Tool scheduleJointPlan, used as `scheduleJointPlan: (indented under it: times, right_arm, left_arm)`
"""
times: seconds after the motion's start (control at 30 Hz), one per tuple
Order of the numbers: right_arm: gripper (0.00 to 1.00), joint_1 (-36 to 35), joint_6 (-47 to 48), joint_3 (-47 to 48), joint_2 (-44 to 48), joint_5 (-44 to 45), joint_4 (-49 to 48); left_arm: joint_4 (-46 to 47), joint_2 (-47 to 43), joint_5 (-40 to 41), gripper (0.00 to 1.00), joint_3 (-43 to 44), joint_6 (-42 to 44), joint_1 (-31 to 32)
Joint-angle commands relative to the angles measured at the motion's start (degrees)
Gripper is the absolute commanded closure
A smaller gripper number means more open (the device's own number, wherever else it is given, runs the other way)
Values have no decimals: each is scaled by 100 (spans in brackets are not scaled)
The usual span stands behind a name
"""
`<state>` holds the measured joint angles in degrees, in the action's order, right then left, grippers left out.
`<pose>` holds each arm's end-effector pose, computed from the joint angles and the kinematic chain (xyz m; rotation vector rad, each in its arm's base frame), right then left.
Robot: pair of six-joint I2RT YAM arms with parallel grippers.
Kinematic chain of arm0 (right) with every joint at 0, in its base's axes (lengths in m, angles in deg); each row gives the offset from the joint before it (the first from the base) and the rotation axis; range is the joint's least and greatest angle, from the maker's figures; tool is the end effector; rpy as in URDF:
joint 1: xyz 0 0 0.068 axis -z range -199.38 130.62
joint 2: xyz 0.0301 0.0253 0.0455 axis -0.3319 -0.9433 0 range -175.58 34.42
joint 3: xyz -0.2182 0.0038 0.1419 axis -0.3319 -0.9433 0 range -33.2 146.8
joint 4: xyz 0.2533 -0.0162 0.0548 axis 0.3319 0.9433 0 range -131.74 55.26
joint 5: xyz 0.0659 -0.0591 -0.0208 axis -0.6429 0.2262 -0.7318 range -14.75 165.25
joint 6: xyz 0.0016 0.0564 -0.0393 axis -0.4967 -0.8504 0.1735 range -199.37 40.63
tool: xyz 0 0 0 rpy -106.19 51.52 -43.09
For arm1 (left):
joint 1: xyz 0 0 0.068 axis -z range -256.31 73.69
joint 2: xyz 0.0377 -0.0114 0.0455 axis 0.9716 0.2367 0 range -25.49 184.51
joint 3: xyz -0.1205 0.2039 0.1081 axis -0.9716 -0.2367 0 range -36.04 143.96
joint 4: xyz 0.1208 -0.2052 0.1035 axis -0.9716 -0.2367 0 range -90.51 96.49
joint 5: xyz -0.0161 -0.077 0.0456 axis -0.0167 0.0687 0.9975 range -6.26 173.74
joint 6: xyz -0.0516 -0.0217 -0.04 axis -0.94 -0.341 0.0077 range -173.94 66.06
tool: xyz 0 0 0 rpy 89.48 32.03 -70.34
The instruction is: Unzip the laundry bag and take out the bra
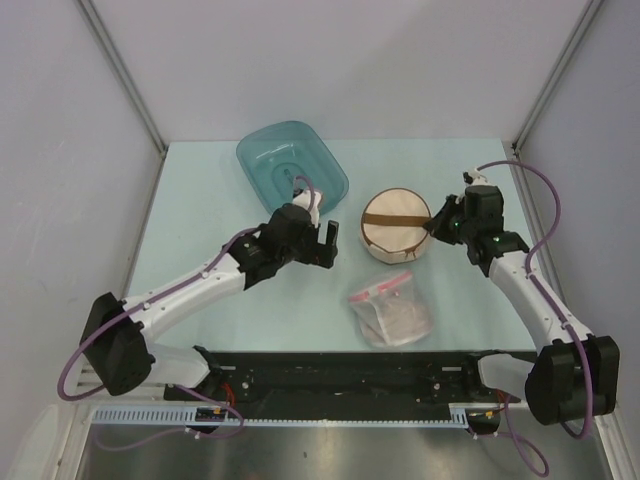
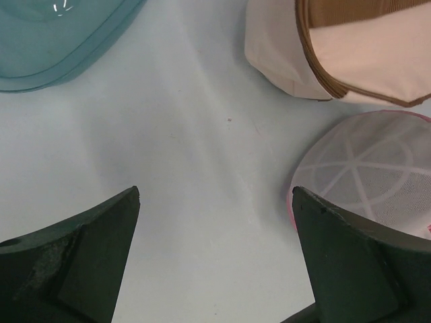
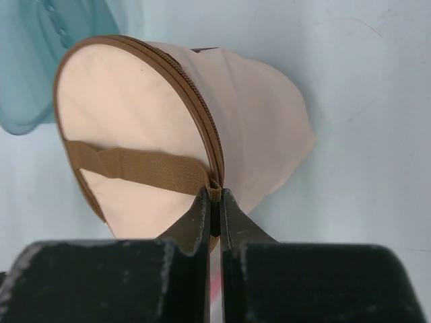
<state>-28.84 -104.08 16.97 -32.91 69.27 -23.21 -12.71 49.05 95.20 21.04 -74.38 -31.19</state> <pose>0.2735 0.0513 0.2553 0.2363 2.2133 0.4465 0.2238 -0.2091 0.2630 0.3658 2.1974 -0.4173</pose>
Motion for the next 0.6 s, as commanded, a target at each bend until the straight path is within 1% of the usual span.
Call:
scheduleJointPlan:
  times: [0.0,0.03,0.07,0.1,0.17,0.27,0.37,0.4,0.43,0.47,0.5,0.53,0.57]
  right_arm:
    - [100,49,-578,484,211,-614,-586]
    - [100,49,-692,502,203,-650,-622]
    - [100,40,-911,546,194,-624,-648]
    - [100,57,-1052,546,168,-606,-666]
    - [100,84,-1211,625,-16,-685,-640]
    - [100,145,-1667,678,-315,-738,-560]
    - [100,163,-2002,678,-552,-895,-752]
    - [100,180,-2046,669,-562,-940,-815]
    - [100,189,-2116,669,-588,-966,-876]
    - [100,207,-2152,669,-632,-1036,-955]
    - [100,259,-2204,678,-658,-1098,-991]
    - [100,286,-2274,678,-676,-1151,-1026]
    - [100,304,-2301,678,-694,-1230,-1044]
  left_arm:
    - [172,410,-589,0,680,312,23]
    - [-99,542,-1237,0,864,670,31]
    - [-223,674,-1374,0,1188,726,58]
    - [-381,884,-1340,0,1313,726,93]
    - [-322,930,-1173,0,1411,744,198]
    - [-93,904,-1330,0,1455,639,199]
    - [-84,1018,-1585,0,1639,420,199]
    - [-136,1079,-1655,0,1692,280,112]
    - [-197,1158,-1830,2,1823,-227,-2]
    - [-128,1298,-2841,3,1781,-493,-178]
    - [333,1326,-3269,5,1676,-817,-545]
    - [712,1343,-3665,7,1283,-1499,-705]
    - [1108,1317,-3904,8,1097,-1828,-837]
